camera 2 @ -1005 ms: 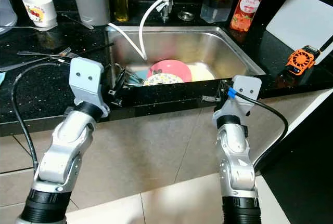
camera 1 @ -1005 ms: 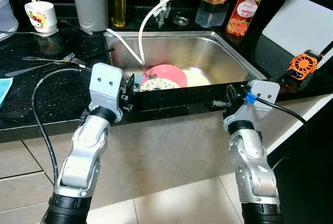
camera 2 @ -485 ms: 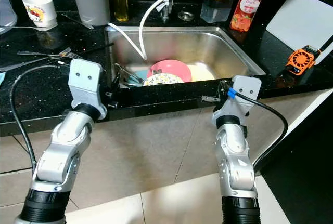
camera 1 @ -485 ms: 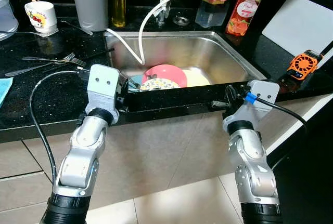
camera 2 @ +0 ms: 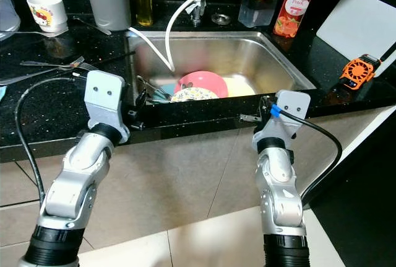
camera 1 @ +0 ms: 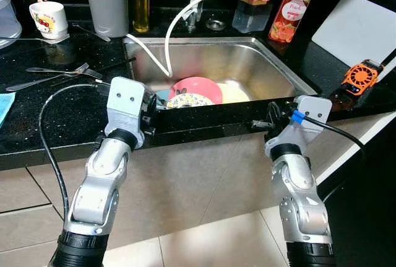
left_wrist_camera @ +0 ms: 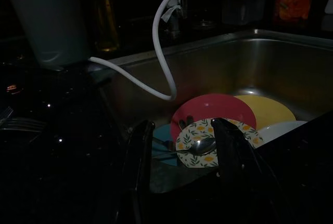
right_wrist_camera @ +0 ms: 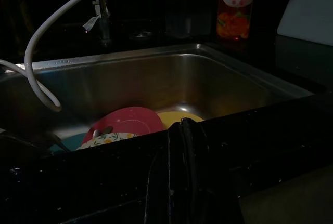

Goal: Kitchen organization

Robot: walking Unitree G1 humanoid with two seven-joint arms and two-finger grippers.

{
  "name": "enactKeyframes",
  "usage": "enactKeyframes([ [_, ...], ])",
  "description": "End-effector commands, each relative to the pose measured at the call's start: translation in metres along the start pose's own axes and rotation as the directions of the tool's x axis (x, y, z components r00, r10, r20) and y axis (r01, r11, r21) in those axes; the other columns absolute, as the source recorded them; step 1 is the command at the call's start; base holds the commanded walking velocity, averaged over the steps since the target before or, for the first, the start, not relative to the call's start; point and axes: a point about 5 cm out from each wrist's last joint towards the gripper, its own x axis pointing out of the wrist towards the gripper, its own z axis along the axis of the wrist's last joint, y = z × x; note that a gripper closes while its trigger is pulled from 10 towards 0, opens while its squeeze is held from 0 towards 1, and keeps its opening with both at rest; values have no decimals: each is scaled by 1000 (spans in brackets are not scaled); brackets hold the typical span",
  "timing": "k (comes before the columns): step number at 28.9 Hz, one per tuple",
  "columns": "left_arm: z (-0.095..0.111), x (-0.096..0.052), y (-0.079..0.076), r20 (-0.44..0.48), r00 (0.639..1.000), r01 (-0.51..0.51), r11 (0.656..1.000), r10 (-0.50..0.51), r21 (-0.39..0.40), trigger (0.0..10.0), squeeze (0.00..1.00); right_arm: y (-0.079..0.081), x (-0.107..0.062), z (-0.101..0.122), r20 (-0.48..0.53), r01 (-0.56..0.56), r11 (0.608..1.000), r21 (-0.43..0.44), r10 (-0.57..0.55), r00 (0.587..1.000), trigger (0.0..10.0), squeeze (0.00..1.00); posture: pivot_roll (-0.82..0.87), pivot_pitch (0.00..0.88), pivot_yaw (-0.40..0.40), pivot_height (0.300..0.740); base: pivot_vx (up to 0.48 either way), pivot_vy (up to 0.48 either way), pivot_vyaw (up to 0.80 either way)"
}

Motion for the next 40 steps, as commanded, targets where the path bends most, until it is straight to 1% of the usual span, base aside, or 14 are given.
enactKeyframes([
  [1,1,0,-3,13,1000,10,1000,-10,1,10000,0,0,0,-1,-10,2,1000,1,-2,1000,10000,0,185,24,-92,740,0,0,0],
  [14,1,0,-1,17,1000,5,1000,-5,8,10000,0,0,0,-1,-12,2,1000,3,-2,1000,10000,0,186,24,-92,740,0,0,0],
  [16,2,0,-1,30,1000,4,999,-5,35,10000,0,1,0,-3,-15,13,1000,-8,-13,1000,10000,0,189,18,-92,740,0,0,0],
  [18,3,0,0,44,999,-5,998,2,64,10000,0,4,-1,-6,-3,26,998,-51,-26,1000,10000,0,189,15,-92,740,0,0,0],
  [19,4,0,0,49,999,-9,997,5,72,10000,0,5,-2,-8,-14,21,998,-51,-22,1000,10000,0,189,15,-94,740,0,0,0],
  [21,4,0,0,52,999,-11,997,7,75,10000,0,6,-3,-9,-25,18,999,-38,-19,1000,10000,0,192,14,-100,740,0,0,0],
  [24,5,1,1,60,998,-23,997,19,75,10000,0,11,-4,-13,-53,-2,1000,13,3,999,10000,0,197,11,-103,740,0,0,0],
  [25,7,3,2,71,997,-32,996,27,79,10000,0,15,-3,-14,-68,-15,999,41,18,998,10000,0,203,11,-107,740,0,0,0],
  [28,11,5,4,92,995,-39,995,31,90,10000,0,20,0,-13,-74,-22,998,66,27,997,10000,0,204,6,-108,740,0,0,0],
  [29,11,5,4,92,995,-39,995,31,90,10000,0,20,0,-13,-74,-22,998,66,27,997,10000,0,204,6,-108,740,0,0,0],
  [31,15,6,6,107,993,-50,994,39,93,10000,0,26,2,-10,-43,-40,999,27,41,998,10000,0,205,0,-104,740,0,0,0],
  [32,15,6,7,112,993,-51,994,40,95,10000,0,28,2,-11,-46,-44,999,23,45,998,10000,0,209,0,-107,740,0,0,0],
  [39,12,5,7,108,993,-51,994,41,92,10000,0,29,-1,-17,-63,-49,999,21,50,997,10000,0,199,0,-100,740,0,0,0],
  [40,12,5,5,104,994,-44,995,35,89,10000,0,28,-3,-17,-62,-47,999,25,48,997,10000,0,200,6,-100,740,0,0,0],
])
